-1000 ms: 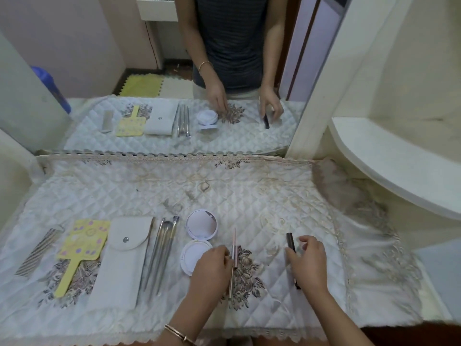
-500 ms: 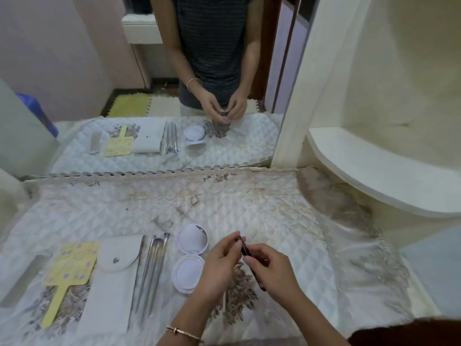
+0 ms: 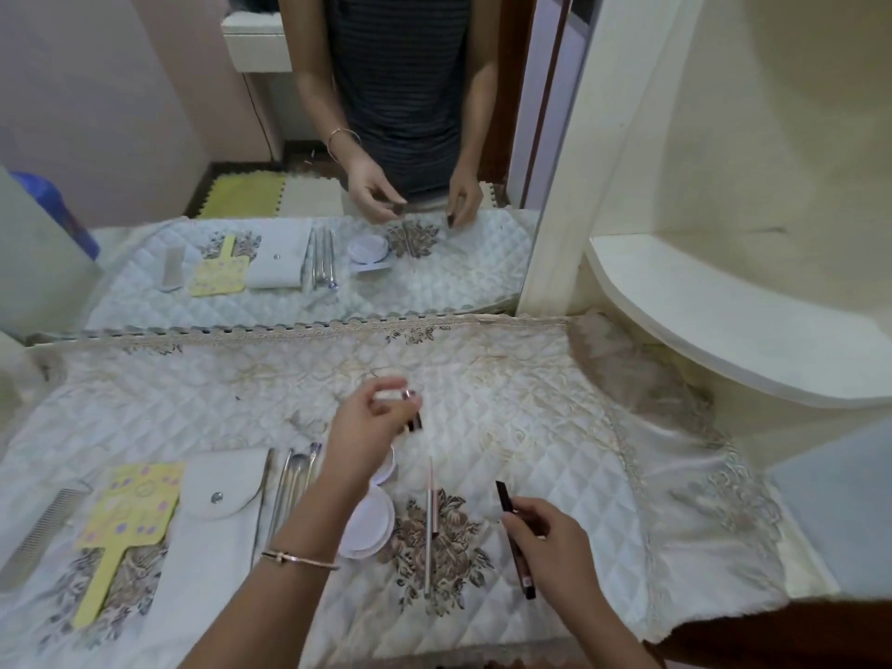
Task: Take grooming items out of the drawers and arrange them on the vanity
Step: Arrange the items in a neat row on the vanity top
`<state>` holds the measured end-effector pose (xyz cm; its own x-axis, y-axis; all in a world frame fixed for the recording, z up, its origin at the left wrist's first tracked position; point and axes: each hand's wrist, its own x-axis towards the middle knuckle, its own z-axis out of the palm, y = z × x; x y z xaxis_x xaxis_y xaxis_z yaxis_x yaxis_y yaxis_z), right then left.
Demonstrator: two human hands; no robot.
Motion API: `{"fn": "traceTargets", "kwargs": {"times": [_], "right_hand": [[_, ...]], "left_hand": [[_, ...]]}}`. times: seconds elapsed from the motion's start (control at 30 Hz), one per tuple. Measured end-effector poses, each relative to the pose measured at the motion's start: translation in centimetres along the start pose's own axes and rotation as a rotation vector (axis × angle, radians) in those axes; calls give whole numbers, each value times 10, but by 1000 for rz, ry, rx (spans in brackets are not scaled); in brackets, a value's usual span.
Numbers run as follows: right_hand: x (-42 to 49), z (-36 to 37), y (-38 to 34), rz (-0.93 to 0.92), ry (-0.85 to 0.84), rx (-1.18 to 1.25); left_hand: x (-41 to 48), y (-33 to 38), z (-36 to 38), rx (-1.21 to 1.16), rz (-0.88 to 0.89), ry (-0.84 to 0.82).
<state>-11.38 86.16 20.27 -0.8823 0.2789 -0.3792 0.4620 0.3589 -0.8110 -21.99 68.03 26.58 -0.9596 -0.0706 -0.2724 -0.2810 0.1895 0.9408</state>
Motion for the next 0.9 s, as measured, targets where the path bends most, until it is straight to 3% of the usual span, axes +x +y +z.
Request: {"fn": "traceTargets", "kwargs": {"times": [0.13,0.3,0.47,0.6,0.73,0.9], "right_hand": [[15,3,-6,-8,17,-1],[25,13,-9,41,33,0],[31,25,-12,8,16,-75],[36,32,-17,-29,3,-145],[35,42,-14,-57,-36,-250],[30,47,-12,-105,-73,-287]], "left_hand": [[-24,-54,36,372,13,-103],[-28,-91,54,722,198,-151],[-26,-105,56,888,311,-98],[-34,-108,45,869,340,-36],[-44,-115,19,1064,587,73],[-60,-125,13,1246,456,-83]]}}
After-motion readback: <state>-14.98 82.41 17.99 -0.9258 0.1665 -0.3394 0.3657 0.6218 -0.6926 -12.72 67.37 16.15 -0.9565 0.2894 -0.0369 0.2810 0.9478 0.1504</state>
